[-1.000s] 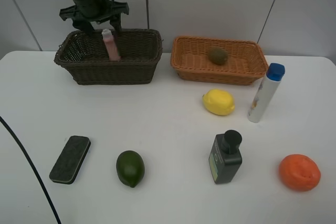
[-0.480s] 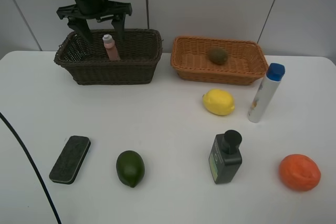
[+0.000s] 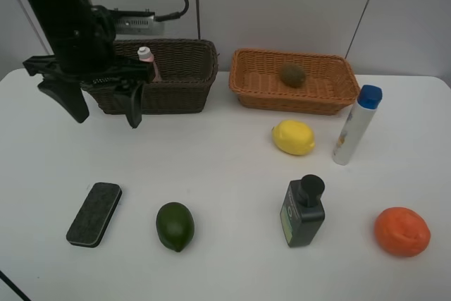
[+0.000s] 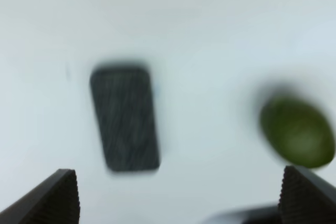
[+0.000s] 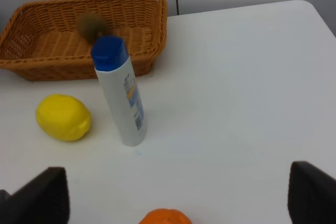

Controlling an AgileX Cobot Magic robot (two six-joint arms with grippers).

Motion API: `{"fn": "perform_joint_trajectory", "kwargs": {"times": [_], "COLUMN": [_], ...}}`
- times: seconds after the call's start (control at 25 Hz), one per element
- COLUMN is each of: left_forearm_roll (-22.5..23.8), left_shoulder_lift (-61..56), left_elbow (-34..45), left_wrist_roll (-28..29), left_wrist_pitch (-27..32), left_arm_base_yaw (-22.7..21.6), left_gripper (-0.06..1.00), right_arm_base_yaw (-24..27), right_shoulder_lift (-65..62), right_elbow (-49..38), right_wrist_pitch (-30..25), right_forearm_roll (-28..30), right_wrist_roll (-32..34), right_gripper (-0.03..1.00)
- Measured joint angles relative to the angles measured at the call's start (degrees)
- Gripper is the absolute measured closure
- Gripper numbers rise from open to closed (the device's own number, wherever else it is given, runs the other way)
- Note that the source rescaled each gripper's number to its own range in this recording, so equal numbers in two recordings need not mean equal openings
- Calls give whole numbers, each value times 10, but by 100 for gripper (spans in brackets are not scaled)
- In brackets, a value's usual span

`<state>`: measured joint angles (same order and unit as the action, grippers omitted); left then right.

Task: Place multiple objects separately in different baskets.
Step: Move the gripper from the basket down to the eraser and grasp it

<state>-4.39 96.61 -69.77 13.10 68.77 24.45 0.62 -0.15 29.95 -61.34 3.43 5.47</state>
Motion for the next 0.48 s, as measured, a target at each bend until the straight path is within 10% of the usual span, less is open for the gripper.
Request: {"fn": "perform_joint_trajectory", "kwargs": {"times": [0.48], "left_forearm_roll": [9], "left_shoulder_lift": [-21], "left_elbow": [277], "left_wrist_roll": [-5], "left_wrist_pitch": [-230], "left_arm_base_yaw": [0], "left_gripper": [-5], "right_arm_base_yaw": [0], "right_shoulder_lift": [0], "right_elbow": [0], "right_wrist_pitch": [0], "right_forearm_roll": [0], "right_wrist_roll": [0], "right_gripper": [-1]}}
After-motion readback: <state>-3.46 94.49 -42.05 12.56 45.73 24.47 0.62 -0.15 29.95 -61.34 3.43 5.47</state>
